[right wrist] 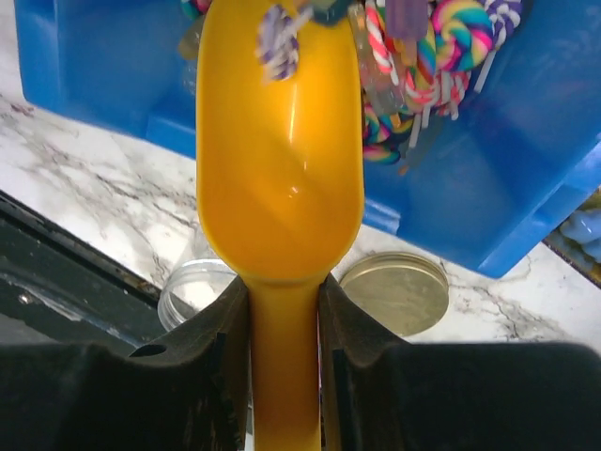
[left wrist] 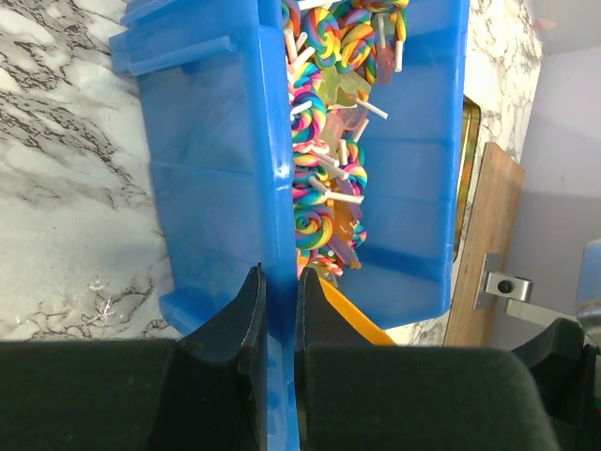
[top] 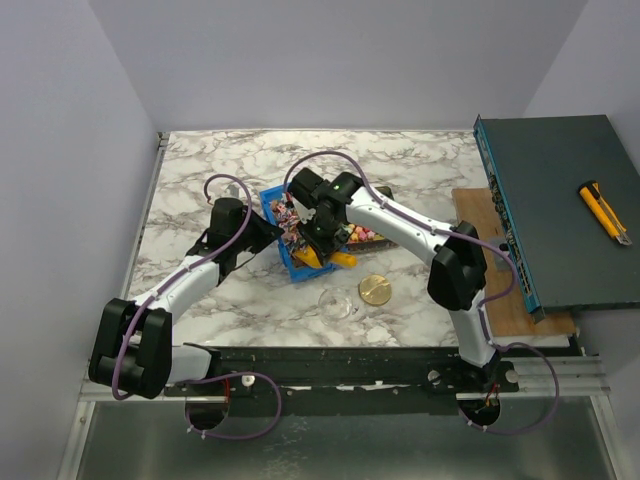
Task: Pack the candies
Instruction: Scoop the fake candies from the storage box.
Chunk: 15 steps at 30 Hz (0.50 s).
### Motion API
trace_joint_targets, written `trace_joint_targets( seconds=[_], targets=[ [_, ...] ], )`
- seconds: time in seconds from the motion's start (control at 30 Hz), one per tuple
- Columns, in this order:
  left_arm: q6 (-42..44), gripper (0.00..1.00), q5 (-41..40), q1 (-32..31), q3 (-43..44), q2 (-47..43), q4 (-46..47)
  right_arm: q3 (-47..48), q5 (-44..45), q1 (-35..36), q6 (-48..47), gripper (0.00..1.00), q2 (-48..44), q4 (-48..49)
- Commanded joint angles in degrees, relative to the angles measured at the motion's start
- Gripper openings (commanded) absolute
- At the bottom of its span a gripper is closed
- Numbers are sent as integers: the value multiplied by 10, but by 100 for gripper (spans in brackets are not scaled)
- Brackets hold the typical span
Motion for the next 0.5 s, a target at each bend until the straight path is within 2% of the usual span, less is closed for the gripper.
trace_joint_targets(
  seconds=[0.0,0.47],
  targets=[
    [32,1,45,-24,-7,-9,-19,-30,43,-5,28,1,13,113],
    [36,0,40,-38,-1,5,-28,-230,97,-5,81,1,-64,404]
  ],
)
